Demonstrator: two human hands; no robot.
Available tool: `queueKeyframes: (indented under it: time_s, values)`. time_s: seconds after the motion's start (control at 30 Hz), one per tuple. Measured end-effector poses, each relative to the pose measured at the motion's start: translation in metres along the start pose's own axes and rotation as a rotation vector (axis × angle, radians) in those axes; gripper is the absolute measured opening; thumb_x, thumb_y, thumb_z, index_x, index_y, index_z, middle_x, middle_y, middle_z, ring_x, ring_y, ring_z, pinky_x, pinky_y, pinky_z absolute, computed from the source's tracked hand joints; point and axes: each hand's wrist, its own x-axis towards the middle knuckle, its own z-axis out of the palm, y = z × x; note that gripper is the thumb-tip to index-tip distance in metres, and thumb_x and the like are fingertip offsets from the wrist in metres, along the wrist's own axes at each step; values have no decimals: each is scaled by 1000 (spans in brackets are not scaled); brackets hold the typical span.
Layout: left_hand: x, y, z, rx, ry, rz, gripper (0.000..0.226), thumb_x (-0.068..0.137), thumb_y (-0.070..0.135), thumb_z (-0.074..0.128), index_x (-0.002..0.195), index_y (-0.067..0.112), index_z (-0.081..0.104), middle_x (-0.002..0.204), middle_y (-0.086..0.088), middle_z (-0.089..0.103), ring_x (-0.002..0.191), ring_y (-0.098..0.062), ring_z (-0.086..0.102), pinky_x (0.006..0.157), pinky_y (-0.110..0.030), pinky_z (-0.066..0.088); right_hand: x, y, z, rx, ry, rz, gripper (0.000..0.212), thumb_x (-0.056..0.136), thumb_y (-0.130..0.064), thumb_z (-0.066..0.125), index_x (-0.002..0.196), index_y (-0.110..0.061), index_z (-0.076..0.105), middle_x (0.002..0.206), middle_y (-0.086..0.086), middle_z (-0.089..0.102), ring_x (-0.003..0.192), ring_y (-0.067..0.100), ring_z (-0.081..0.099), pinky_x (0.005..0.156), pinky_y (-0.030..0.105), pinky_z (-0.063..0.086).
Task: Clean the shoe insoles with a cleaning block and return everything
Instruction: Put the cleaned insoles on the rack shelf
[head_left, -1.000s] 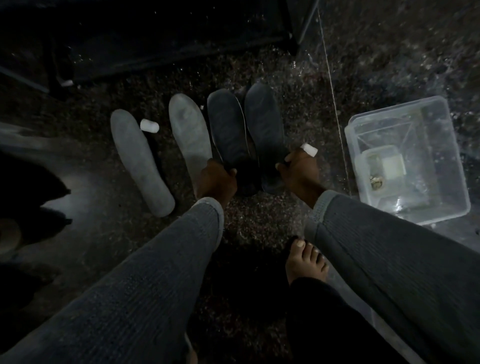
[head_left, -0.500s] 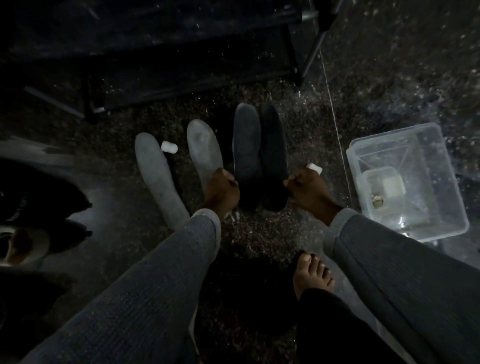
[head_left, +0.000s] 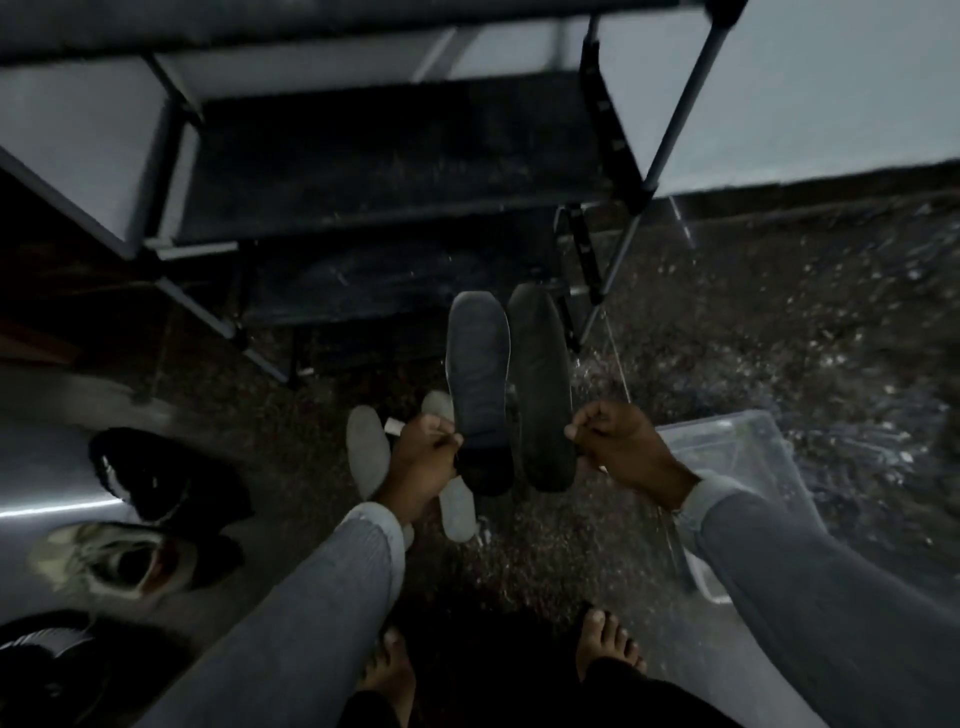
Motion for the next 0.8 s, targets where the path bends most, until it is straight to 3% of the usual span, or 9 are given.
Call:
queueKeyframes:
  time_s: [0.2,0.37,0.6,0.8]
  values:
    - [-36,57,-21,-149,18,57,18,97,6,53,83,16,49,83,-4,55,75,-14,55,65,-29,51,-24,-62,-7,102,0,-52,22,89,3,62,71,-8,56,60,9,57,43,8,54,40,20,45]
    - [-45,97,-35,-190,55,110,13,96,9,56,86,17,52,92,-9,59,82,-18,59,74,-36,55,-31,-101,-12,101,26,-126,14,89,-1,64,78,-6,57,59,1,60,47,4,57,46,18,50]
    - [-11,148,-55,-215,71,177,12,96,13,57,87,21,53,90,-3,58,71,-9,54,62,-26,52,5,-151,-29,136,56,-195,21,89,5,61,73,-8,55,50,-5,63,43,1,57,41,15,46]
    - [45,194,-66,-206,64,179,15,98,10,54,87,20,51,87,-4,59,68,-11,55,67,-28,53,71,-188,-49,101,167,-228,23,88,-5,67,69,-14,59,64,5,61,57,17,60,57,33,53]
